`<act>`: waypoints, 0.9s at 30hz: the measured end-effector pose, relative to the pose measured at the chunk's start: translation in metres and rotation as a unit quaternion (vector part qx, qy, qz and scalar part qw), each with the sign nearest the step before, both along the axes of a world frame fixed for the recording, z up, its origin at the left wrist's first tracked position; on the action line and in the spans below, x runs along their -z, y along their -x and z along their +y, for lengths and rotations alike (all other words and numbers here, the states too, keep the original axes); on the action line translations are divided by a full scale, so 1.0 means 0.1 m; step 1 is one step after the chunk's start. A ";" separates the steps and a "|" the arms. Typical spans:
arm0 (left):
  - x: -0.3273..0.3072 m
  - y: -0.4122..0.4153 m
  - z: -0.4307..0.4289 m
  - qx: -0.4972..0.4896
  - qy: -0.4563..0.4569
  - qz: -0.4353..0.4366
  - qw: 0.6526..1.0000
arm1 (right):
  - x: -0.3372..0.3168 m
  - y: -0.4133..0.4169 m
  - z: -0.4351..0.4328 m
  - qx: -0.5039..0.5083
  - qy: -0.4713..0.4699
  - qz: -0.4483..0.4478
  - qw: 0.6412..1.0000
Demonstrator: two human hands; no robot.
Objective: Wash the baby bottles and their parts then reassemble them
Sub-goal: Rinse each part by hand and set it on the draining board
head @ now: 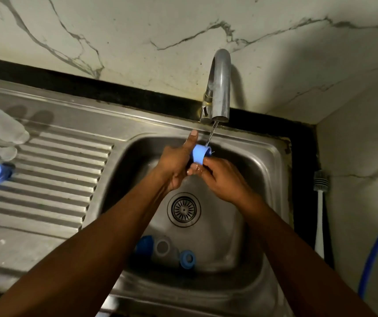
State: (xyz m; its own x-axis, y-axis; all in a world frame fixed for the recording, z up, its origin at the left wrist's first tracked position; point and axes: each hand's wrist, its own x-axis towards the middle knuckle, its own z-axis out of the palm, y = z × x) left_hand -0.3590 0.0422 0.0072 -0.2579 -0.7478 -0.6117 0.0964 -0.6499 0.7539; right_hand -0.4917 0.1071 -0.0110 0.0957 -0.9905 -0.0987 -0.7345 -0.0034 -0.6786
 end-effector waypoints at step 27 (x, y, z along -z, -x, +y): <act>0.25 -0.05 0.06 0.022 0.025 -0.098 0.995 | 0.10 0.16 -0.02 -0.151 0.019 0.160 0.975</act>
